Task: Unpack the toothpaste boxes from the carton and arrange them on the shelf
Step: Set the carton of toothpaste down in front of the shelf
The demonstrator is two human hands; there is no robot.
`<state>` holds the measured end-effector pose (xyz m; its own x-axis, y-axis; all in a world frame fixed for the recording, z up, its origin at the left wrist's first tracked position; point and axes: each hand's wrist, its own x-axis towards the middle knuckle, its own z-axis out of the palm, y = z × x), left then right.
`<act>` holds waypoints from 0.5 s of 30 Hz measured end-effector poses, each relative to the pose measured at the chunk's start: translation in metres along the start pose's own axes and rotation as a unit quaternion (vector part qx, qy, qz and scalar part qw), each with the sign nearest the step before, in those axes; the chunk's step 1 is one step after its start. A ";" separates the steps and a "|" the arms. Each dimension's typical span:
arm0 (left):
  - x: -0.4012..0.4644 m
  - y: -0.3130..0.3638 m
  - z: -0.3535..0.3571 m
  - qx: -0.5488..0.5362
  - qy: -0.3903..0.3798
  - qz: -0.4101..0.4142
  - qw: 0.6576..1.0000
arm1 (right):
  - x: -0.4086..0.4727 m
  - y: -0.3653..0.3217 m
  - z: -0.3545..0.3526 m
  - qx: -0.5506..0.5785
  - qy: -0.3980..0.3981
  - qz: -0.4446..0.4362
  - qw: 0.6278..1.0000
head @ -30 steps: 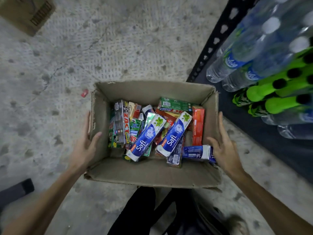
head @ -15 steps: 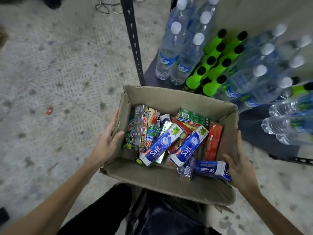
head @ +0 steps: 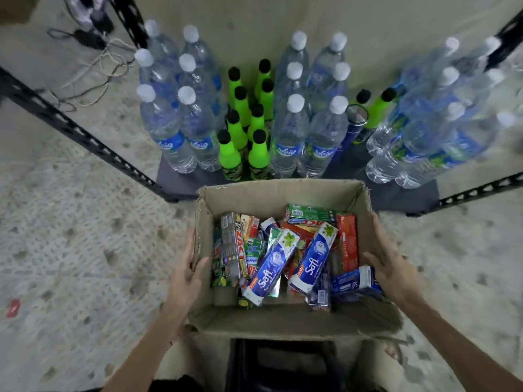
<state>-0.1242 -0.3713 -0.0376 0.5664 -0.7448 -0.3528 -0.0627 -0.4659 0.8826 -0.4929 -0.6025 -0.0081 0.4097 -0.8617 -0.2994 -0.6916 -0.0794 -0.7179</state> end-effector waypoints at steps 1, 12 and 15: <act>0.003 -0.005 0.008 0.004 0.009 -0.012 1.000 | 0.003 0.009 0.002 0.006 0.000 0.006 1.000; 0.006 -0.033 0.048 0.114 0.014 0.034 0.993 | -0.005 0.052 0.032 -0.093 0.058 0.018 0.994; 0.005 -0.030 0.060 0.171 0.075 -0.010 0.982 | -0.002 0.062 0.035 -0.120 0.078 0.005 0.990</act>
<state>-0.1686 -0.3899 -0.0841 0.6837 -0.6664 -0.2974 -0.3076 -0.6328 0.7106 -0.5159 -0.5880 -0.0739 0.3175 -0.9286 -0.1919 -0.8248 -0.1706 -0.5390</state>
